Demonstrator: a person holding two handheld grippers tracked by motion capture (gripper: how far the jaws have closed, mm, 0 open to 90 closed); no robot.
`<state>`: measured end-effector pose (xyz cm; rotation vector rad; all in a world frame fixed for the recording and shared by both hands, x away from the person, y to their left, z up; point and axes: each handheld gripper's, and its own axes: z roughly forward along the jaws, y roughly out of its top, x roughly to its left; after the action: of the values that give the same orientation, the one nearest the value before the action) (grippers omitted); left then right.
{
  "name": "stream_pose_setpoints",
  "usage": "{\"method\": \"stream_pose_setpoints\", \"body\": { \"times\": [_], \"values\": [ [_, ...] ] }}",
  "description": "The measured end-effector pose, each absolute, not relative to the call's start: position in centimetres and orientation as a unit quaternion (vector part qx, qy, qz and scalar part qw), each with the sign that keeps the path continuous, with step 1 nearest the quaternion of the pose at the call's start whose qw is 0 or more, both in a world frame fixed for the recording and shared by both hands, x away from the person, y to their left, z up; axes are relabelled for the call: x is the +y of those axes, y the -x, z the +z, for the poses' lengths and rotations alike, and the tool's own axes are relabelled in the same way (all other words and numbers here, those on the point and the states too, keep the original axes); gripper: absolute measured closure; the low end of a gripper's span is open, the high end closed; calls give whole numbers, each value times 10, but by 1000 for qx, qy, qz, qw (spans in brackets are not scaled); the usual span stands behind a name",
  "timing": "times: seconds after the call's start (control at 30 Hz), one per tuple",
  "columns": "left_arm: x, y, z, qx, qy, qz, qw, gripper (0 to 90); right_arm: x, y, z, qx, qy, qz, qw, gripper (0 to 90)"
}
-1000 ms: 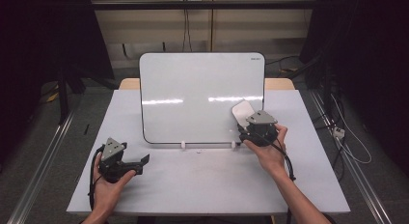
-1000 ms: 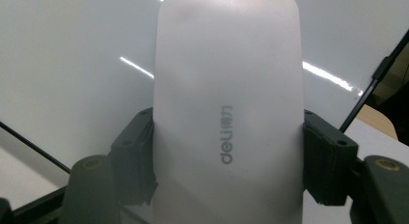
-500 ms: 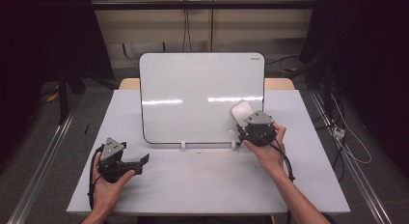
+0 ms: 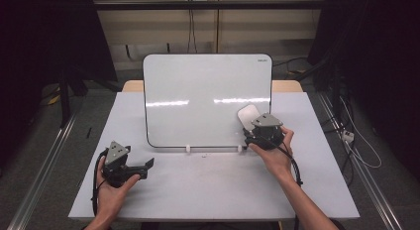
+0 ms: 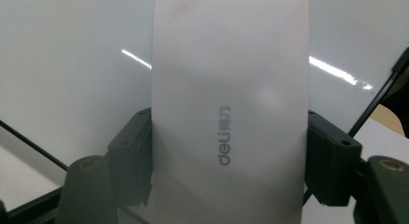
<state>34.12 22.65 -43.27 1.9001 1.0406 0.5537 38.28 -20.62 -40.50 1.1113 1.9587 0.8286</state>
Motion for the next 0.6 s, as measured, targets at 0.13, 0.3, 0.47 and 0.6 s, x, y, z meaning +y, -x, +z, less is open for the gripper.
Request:
{"method": "stream_pose_setpoints", "body": {
  "times": [0.13,0.3,0.47,0.6],
  "values": [
    [224,-342,-432,419,-764,224,436,50,-207,-383,-405,761,-432,326,359,297],
    [224,-343,-433,421,-764,222,435,50,-211,-384,-405,759,-438,336,345,255],
    [224,-345,-434,423,-765,221,432,50,-215,-383,-404,757,-441,345,338,143],
    [222,-345,-434,421,-766,221,432,50,-215,-383,-403,755,-439,350,339,77]
  ]
}}
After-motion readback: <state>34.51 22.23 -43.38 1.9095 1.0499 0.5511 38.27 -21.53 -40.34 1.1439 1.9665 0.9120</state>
